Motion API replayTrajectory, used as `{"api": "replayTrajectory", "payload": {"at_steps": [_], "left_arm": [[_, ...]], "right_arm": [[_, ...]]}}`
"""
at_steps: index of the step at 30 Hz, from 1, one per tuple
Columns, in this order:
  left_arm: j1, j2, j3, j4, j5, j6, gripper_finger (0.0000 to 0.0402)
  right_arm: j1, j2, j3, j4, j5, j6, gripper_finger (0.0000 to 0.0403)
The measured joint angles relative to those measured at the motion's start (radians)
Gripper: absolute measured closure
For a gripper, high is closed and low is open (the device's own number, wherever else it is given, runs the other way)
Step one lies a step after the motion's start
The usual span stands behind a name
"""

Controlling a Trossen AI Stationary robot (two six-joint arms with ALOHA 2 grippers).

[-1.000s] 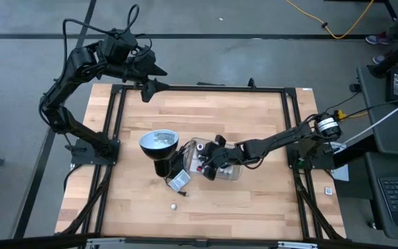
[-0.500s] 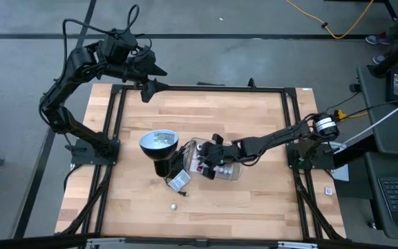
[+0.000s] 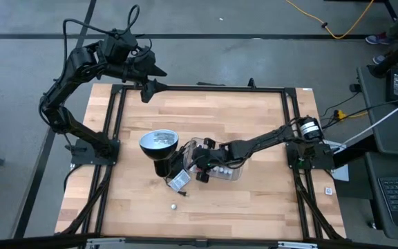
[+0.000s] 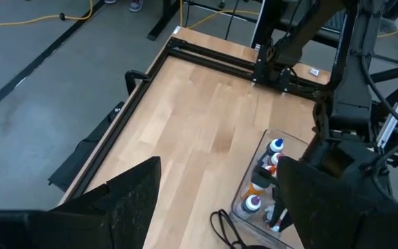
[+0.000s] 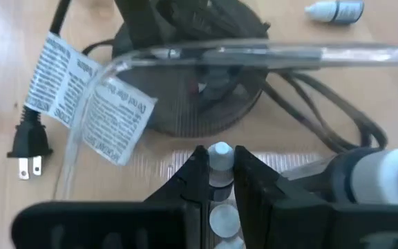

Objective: Pick & Place food coloring
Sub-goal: Put the small red food coloring bottle into the transparent bin

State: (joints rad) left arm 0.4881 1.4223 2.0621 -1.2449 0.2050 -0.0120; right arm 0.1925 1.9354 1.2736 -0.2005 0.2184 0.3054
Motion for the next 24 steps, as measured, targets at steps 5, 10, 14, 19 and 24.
{"api": "replayTrajectory", "payload": {"at_steps": [5,10,14,19,24], "left_arm": [[0.000,0.000,0.000,-0.012,0.001,0.003,0.0118],[0.000,0.000,0.000,-0.016,0.003,0.007,0.0118],[0.000,0.000,0.000,-0.023,0.003,0.007,0.0118],[0.000,0.000,0.000,-0.024,0.002,0.008,0.0118],[0.000,0.000,0.000,-0.024,0.002,0.008,0.0118]], "right_arm": [[-0.001,0.003,0.001,-0.001,-0.005,-0.003,0.0351],[-0.011,0.013,0.002,0.005,-0.013,-0.020,0.0352],[-0.013,0.030,0.004,0.015,-0.030,-0.028,0.0351],[-0.015,0.031,0.003,0.013,-0.019,-0.030,0.0351],[-0.018,0.031,0.003,0.010,-0.043,-0.031,0.0339]]}}
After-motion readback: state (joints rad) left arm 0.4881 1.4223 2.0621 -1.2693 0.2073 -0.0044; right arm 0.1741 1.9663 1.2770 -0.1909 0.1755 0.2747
